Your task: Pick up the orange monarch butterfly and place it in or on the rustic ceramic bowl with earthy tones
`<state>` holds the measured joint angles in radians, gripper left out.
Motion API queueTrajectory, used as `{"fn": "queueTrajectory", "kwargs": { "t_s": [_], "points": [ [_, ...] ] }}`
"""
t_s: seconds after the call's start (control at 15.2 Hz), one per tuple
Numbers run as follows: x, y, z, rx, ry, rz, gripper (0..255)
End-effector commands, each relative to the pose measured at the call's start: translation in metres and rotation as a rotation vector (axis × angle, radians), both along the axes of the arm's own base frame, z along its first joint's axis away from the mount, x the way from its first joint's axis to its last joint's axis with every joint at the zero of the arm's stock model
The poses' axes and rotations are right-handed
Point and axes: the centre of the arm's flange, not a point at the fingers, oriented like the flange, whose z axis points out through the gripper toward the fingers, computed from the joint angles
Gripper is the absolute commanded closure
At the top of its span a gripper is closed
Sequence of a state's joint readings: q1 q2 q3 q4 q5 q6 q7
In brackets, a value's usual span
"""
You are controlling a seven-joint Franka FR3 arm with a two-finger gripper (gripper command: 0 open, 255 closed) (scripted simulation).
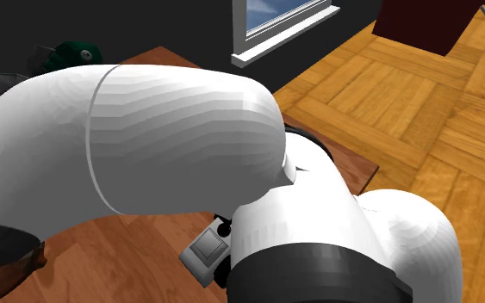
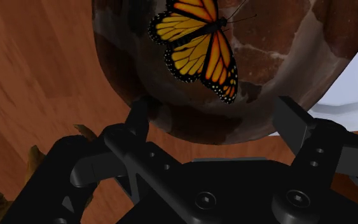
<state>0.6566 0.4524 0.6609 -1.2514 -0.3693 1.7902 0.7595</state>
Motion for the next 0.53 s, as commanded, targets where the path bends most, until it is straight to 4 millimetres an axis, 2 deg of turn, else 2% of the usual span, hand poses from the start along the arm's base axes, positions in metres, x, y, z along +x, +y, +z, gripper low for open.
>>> {"fn": "queueTrajectory", "kwargs": {
  "t_s": [0.0,0.07,0.33,0.46],
  "points": [
    [0.0,0.0,0.0,0.0,0.0,0.0,0],
    [0.0,0.0,0.0,0.0,0.0,0.0,0],
    [-0.007,-0.007,0.049,0.0,0.0,0.0,0],
    [-0.007,-0.007,0.049,0.0,0.0,0.0,0]
  ]
}}
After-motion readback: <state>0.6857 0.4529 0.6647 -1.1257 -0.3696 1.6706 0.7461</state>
